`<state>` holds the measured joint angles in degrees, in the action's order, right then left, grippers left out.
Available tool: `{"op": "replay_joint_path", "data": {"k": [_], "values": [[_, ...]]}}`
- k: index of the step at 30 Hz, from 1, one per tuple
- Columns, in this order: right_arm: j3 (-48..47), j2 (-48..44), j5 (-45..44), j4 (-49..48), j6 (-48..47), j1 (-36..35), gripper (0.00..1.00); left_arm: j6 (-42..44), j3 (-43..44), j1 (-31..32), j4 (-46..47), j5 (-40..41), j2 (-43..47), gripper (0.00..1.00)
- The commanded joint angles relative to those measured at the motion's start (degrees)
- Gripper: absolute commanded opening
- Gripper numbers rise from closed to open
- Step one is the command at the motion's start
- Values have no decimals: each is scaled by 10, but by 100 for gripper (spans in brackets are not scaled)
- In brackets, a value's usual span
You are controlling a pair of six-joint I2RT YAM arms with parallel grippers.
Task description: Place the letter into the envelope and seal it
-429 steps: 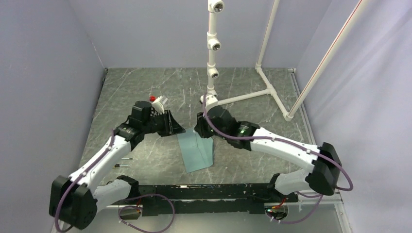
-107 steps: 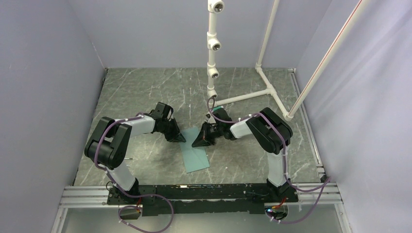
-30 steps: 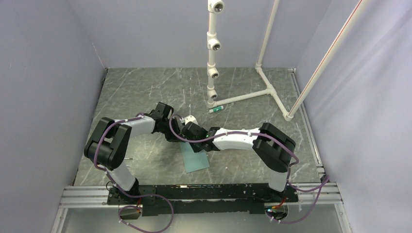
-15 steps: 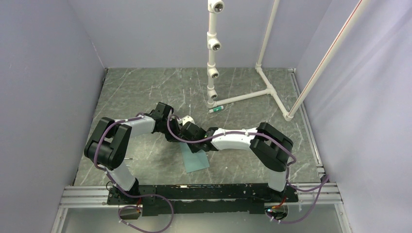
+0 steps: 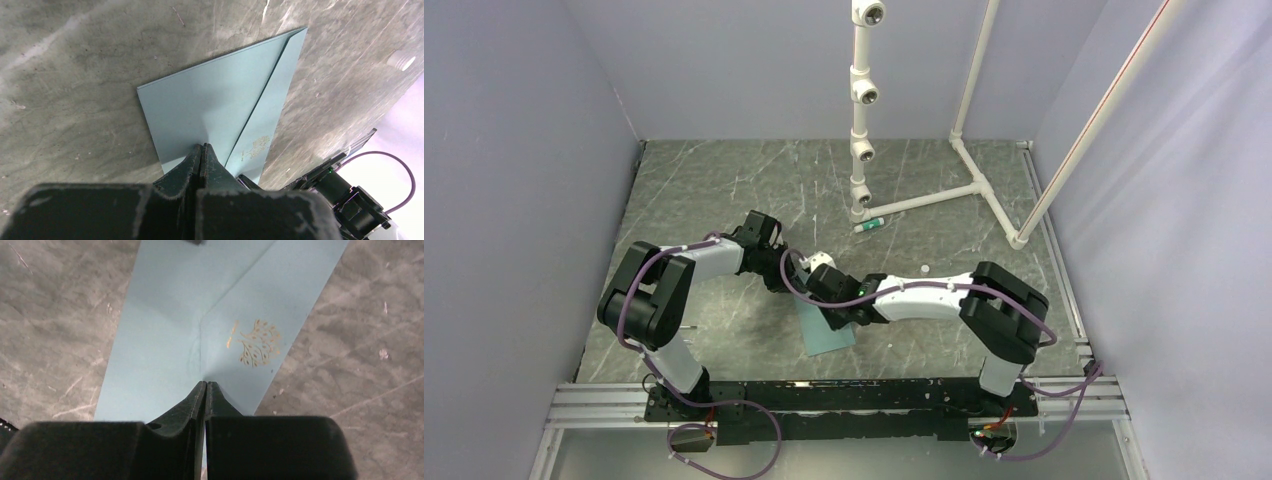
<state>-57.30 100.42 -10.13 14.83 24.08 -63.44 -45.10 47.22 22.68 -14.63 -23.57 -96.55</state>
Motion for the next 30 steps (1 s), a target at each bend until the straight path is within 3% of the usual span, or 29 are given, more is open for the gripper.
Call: {"op": "replay_joint_path", "data": {"k": [1, 7, 21, 30], "values": [[34, -17, 19, 77, 23, -4, 6, 18, -26, 7, -54, 34, -30, 2], [41, -34, 21, 90, 20, -10, 6, 17, -30, 7, -50, 34, -30, 2], [-89, 80, -31, 51, 3, 14, 4, 23, -35, 7, -56, 33, -28, 2], [-122, 118, -45, 56, 14, 36, 4, 26, -34, 7, -56, 30, -31, 2]]}}
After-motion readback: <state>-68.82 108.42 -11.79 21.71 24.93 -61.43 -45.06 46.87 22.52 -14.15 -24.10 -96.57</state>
